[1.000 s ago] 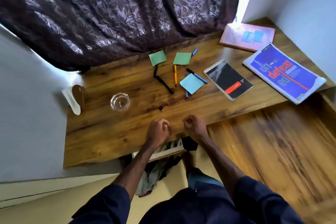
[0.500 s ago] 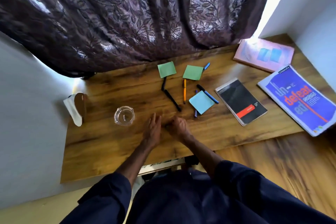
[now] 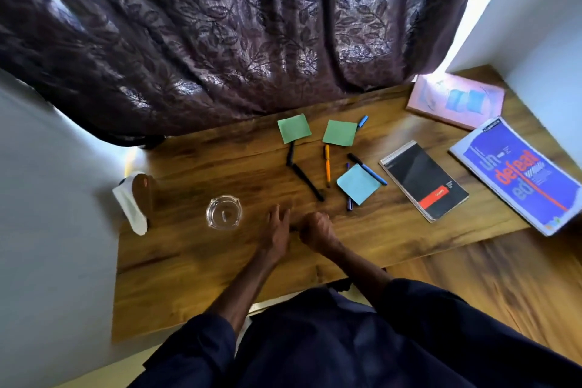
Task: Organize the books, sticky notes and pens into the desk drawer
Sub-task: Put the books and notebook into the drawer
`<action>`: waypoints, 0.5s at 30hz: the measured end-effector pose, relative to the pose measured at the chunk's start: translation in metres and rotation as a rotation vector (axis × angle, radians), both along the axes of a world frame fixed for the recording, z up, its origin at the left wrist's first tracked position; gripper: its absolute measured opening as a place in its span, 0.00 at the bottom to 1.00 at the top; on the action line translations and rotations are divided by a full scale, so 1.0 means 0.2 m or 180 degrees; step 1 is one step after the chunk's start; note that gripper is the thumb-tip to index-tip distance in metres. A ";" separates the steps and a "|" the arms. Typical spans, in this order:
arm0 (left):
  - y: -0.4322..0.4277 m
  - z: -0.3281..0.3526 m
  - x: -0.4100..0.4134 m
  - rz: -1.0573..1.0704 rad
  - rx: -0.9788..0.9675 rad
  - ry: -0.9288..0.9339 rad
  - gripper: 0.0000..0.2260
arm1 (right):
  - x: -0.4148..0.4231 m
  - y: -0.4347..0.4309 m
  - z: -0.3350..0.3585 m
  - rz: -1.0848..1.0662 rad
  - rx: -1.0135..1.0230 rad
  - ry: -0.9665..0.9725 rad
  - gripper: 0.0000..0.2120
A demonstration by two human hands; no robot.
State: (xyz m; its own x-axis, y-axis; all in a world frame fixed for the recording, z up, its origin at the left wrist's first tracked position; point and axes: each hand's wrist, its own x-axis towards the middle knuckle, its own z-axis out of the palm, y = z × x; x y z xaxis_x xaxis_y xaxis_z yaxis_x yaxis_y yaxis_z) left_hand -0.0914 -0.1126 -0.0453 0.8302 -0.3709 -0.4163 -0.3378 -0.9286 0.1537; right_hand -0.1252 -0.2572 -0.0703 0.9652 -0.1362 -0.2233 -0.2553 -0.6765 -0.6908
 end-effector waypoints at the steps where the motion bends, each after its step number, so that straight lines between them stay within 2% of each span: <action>1: 0.01 -0.01 0.01 -0.0012 -0.0054 -0.0001 0.32 | 0.00 -0.03 0.02 -0.0146 0.0090 0.0208 0.05; 3: 0.00 -0.02 0.04 -0.0055 -0.0161 0.0121 0.34 | -0.03 -0.10 0.08 -0.0584 0.0502 0.0630 0.03; 7: -0.11 -0.01 0.04 0.0258 -0.0366 0.0410 0.31 | -0.21 -0.23 0.17 -0.1668 0.2476 0.0731 0.06; 9: -0.19 0.00 0.00 0.0175 -0.0615 0.0316 0.25 | -0.31 -0.27 0.21 -0.2140 0.2858 0.0722 0.07; 12: -0.34 0.01 -0.12 -0.0168 -0.1073 0.0287 0.19 | -0.45 -0.32 0.23 -0.2685 0.3080 0.0502 0.11; 15: -0.49 0.02 -0.27 -0.0385 -0.1332 0.0455 0.17 | -0.60 -0.39 0.22 -0.3291 0.3479 0.0094 0.07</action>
State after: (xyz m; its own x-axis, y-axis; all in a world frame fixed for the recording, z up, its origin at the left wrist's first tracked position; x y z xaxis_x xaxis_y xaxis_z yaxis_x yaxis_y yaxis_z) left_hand -0.1449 -0.2108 -0.0409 0.7156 -0.6223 -0.3172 -0.3882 -0.7319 0.5600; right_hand -0.2458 -0.3348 -0.0262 0.5438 -0.4933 -0.6789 -0.3069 0.6361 -0.7080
